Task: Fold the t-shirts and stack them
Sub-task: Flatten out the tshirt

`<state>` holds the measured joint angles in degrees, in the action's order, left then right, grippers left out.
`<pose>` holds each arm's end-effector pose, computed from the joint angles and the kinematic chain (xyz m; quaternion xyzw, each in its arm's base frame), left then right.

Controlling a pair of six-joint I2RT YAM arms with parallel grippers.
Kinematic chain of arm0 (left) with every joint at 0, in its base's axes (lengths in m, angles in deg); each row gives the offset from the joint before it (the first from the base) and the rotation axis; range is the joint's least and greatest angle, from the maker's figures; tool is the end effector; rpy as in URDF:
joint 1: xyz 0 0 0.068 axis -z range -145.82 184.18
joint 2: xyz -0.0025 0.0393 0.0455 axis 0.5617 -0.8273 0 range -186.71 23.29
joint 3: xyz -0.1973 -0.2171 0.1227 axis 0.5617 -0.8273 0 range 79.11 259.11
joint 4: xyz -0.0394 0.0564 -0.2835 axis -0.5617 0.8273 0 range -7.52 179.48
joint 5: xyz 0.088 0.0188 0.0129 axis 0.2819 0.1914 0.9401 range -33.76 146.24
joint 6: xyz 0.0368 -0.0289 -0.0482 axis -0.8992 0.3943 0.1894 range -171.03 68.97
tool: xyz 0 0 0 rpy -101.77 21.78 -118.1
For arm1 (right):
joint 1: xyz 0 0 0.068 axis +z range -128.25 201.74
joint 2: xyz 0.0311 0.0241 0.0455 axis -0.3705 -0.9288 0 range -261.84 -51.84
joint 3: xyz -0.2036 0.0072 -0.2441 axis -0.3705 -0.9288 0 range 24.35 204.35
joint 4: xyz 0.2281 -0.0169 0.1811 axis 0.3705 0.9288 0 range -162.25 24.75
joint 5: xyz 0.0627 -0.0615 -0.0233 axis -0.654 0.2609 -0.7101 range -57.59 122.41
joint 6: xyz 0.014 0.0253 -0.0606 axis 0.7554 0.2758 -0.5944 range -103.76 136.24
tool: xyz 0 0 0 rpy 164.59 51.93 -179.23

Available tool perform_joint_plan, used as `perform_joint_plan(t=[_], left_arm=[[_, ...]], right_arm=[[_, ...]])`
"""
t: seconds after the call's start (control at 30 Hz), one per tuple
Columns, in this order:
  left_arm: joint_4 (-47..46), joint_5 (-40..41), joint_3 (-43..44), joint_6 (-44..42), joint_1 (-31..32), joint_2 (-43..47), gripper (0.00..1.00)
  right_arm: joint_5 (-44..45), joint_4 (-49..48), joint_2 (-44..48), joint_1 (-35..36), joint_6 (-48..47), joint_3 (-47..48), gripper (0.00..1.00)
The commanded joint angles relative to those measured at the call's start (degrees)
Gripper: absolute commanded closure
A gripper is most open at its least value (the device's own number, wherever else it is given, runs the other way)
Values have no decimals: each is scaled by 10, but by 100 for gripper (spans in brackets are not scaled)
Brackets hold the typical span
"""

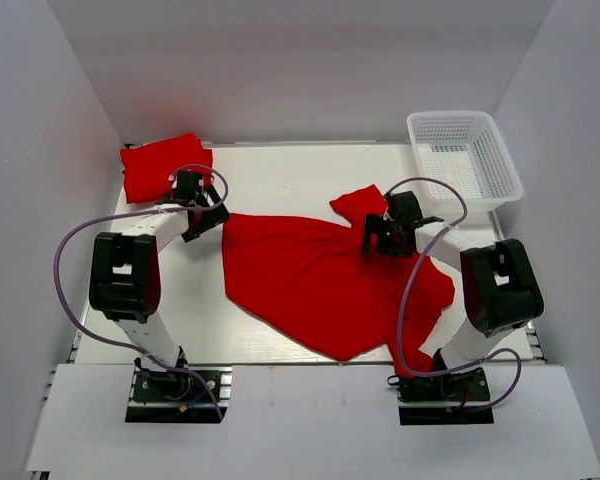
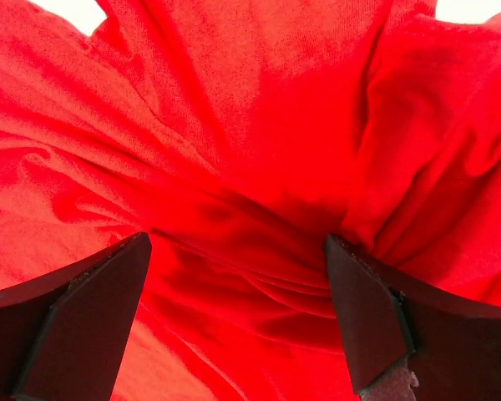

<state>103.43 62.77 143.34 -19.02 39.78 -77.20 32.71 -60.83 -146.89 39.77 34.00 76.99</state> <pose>0.4030 -0.0334 0.1963 -0.2344 0.9288 -0.0391 0.2843 0.3496 0.1135 0.1772 -0.0014 0.9506 0.0931 0.2961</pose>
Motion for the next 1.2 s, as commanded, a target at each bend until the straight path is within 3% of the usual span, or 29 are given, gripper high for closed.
perform_joint_plan(t=[0.0,0.13,0.27,0.5,0.67,0.73,0.77,0.8,1.17], left_arm=[[-67,-55,3,-27,11,-7,1],[-88,-77,9,-43,11,-33,4],[-87,-77,39,-56,23,-71,14],[-35,8,92,-81,56,-147,33],[7,53,109,-92,78,-168,58],[12,60,99,-92,91,-168,84],[12,60,99,-92,91,-168,84],[12,60,93,-92,91,-168,100],[21,95,100,-81,96,-145,100]], right_arm=[[-14,27,6,2,-1,27,10],[-6,15,4,-1,-10,88,10],[35,13,-16,-4,-10,163,10],[86,26,-83,-9,-7,272,10],[105,54,-150,-20,-8,364,10],[112,62,-183,-25,-8,393,10],[112,66,-191,-26,-8,412,10],[113,69,-211,-31,-12,423,10],[80,77,-385,-46,-89,610,10]])
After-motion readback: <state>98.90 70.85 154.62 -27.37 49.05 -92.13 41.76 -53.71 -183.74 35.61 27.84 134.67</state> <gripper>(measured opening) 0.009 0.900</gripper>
